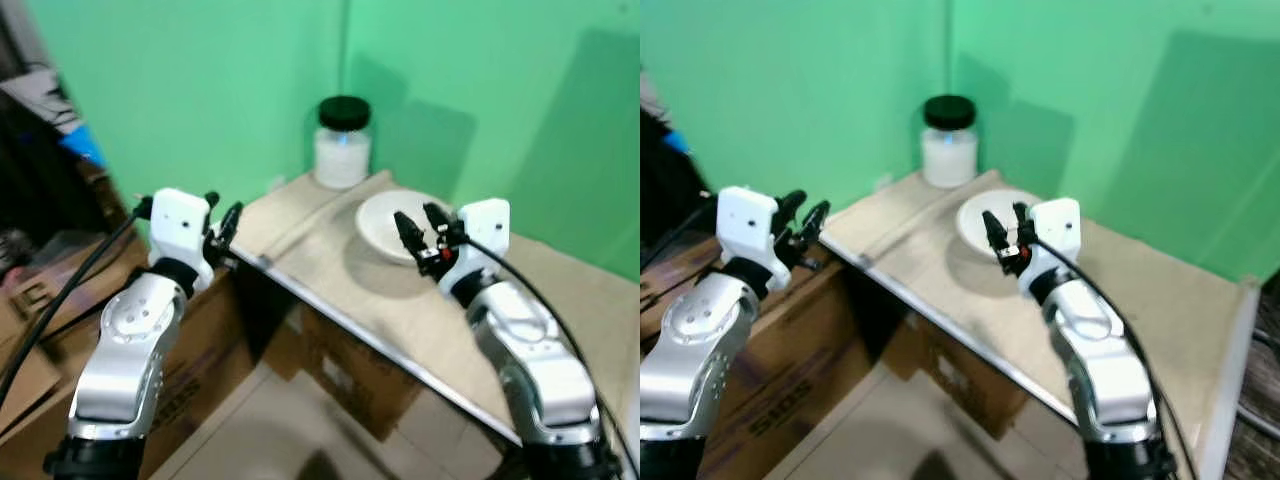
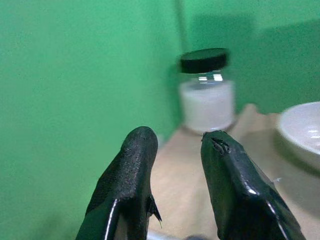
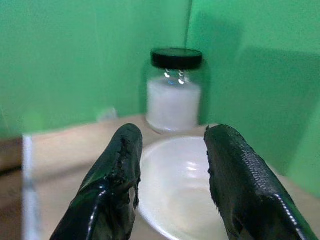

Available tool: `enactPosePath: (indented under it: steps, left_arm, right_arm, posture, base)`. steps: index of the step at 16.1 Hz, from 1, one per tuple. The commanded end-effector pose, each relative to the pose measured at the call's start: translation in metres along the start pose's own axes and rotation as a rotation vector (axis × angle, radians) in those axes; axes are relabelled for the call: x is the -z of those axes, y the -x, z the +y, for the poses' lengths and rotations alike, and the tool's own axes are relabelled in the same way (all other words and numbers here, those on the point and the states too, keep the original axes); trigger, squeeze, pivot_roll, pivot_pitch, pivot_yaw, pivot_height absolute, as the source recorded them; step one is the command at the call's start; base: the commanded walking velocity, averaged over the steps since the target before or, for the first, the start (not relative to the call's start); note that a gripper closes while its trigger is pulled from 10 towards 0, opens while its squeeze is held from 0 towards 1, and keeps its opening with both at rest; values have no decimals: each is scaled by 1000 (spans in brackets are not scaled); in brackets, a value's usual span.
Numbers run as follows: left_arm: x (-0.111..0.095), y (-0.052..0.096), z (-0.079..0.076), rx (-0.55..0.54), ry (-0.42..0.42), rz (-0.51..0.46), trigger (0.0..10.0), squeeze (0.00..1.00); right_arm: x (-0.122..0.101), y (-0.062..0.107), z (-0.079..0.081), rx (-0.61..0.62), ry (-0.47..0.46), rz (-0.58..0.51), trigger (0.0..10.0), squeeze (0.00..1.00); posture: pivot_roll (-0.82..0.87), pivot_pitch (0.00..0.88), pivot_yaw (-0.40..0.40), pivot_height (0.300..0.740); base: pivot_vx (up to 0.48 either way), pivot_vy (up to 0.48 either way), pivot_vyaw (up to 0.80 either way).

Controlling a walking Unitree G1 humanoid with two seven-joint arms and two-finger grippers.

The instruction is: Setting the table

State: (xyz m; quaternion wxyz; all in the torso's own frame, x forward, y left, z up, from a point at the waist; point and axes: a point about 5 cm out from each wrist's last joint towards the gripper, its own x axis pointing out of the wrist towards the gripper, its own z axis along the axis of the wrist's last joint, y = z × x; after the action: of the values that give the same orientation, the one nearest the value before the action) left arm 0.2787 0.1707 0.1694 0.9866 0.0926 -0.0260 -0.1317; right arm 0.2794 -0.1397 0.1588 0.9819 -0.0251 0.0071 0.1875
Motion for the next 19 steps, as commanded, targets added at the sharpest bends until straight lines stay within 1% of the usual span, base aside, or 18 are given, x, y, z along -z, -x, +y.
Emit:
enactPosePath:
  steps: [1,2,3,4,5,6,7,8,9,10,11,12,14,15,16,18,19]
  left_arm:
    - [0,-2,-6,41,-1,11,10000,0]
    - [6,0,-10,101,24,46,10000,0]
    - [10,3,-14,162,14,78,10000,0]
    - [13,6,-16,228,-1,105,10000,0]
    - [15,7,-16,259,-14,116,10000,0]
    - [17,6,-14,267,-3,134,10000,0]
    - [18,6,-14,324,2,155,10000,0]
    - [19,6,-14,353,2,163,10000,0]
    - [21,10,-18,482,-25,194,10000,0]
    - [21,11,-19,520,-36,203,10000,0]
    - [21,12,-20,560,-43,213,10000,0]
    - [21,12,-21,592,-49,218,10000,0]
    - [21,14,-25,644,-57,224,10000,0]
    - [21,15,-28,681,-49,223,10000,0]
    - [20,17,-32,721,-45,219,10000,0]
    - [20,20,-38,776,-44,222,10000,0]
    - [20,21,-38,783,-42,222,10000,0]
  right_arm:
    - [2,-3,-1,-51,32,22,10000,0]
    - [-1,-10,2,-167,75,35,10000,0]
    - [0,-14,2,-219,129,70,10000,1000]
    - [0,-21,1,-277,165,108,10000,1000]
    - [-1,-27,-2,-311,172,136,10000,1000]
    - [-1,-30,-5,-354,215,168,10000,1000]
    - [0,-34,-7,-422,287,214,10000,1000]
    - [0,-36,-8,-446,316,232,10000,1000]
    - [0,-43,-10,-508,409,310,10000,1000]
    - [1,-46,-11,-516,433,340,10000,1000]
    - [4,-50,-13,-505,492,390,10000,439]
    - [8,-53,-15,-492,542,436,10000,0]
    - [14,-54,-17,-485,563,485,10000,0]
    - [16,-55,-19,-475,571,504,3961,0]
    - [17,-56,-21,-466,575,520,0,0]
    - [18,-57,-23,-458,578,531,0,0]
    - [18,-57,-23,-454,580,535,0,0]
  posture:
    - [89,0,34,740]
    - [90,0,38,740]
    - [90,0,39,740]
    - [91,0,43,740]
    - [91,0,43,740]
    - [91,0,45,740]
    - [89,0,47,740]
    - [88,0,48,740]
    - [86,0,50,740]
    - [83,0,50,740]
    - [82,0,50,740]
    - [82,0,47,740]
    - [80,0,45,740]
    - [78,0,46,740]
    - [76,0,46,740]
    - [72,0,46,740]
    - [68,0,48,740]
  base:
    - [304,0,0]
    - [0,0,0]
    - [0,0,0]
    - [0,0,0]
    - [0,0,0]
    - [0,0,0]
    - [0,0,0]
    - [0,0,0]
    - [0,0,0]
    - [0,0,0]
    - [0,0,0]
    - [0,0,0]
    - [0,0,0]
    - [0,0,0]
    - [0,0,0]
    - [0,0,0]
    - [0,0,0]
